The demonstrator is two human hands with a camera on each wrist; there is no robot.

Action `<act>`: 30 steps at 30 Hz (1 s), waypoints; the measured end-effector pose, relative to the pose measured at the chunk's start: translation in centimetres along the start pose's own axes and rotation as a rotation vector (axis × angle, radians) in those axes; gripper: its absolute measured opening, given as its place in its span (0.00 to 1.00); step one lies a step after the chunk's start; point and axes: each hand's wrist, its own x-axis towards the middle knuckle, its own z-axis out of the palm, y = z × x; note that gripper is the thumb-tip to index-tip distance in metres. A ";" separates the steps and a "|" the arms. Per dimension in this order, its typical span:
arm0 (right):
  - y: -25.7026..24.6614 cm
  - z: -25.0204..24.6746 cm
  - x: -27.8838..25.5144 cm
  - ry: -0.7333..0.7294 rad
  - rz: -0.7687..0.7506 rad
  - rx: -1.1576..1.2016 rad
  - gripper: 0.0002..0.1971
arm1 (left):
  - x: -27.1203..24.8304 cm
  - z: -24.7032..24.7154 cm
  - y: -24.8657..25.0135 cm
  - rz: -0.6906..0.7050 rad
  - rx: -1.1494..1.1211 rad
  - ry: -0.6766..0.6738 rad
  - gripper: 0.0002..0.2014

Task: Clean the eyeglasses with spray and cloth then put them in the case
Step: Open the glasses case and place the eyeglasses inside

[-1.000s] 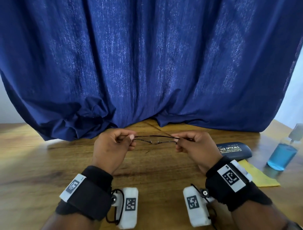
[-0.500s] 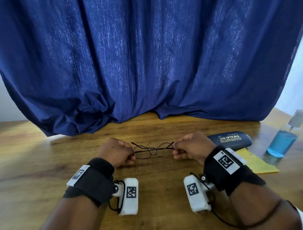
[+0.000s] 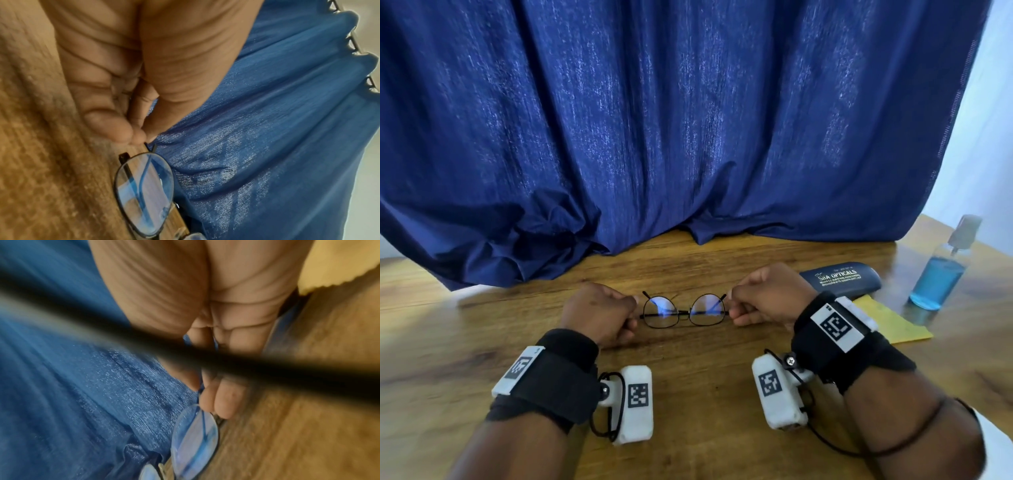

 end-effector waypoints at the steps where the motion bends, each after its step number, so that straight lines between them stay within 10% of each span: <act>1: -0.2 -0.4 -0.3 0.023 -0.045 -0.042 0.07 | -0.1 -0.1 0.1 0.047 0.032 0.039 0.13; 12: -3.9 -10.7 -1.4 0.208 -0.395 -0.740 0.07 | 0.1 -0.4 0.6 0.235 -0.058 0.159 0.15; 17: -2.4 -11.7 0.7 -0.092 -0.189 -1.334 0.38 | 0.3 -0.7 0.4 0.250 -0.101 0.145 0.12; 24: -3.0 -11.1 1.0 -0.072 -0.196 -1.436 0.39 | 0.5 -1.1 0.6 0.302 -0.145 0.129 0.16; 30: -8.2 -7.3 -1.6 -0.019 -0.548 -1.240 0.41 | -2.0 -1.2 2.6 0.547 -0.163 -0.101 0.18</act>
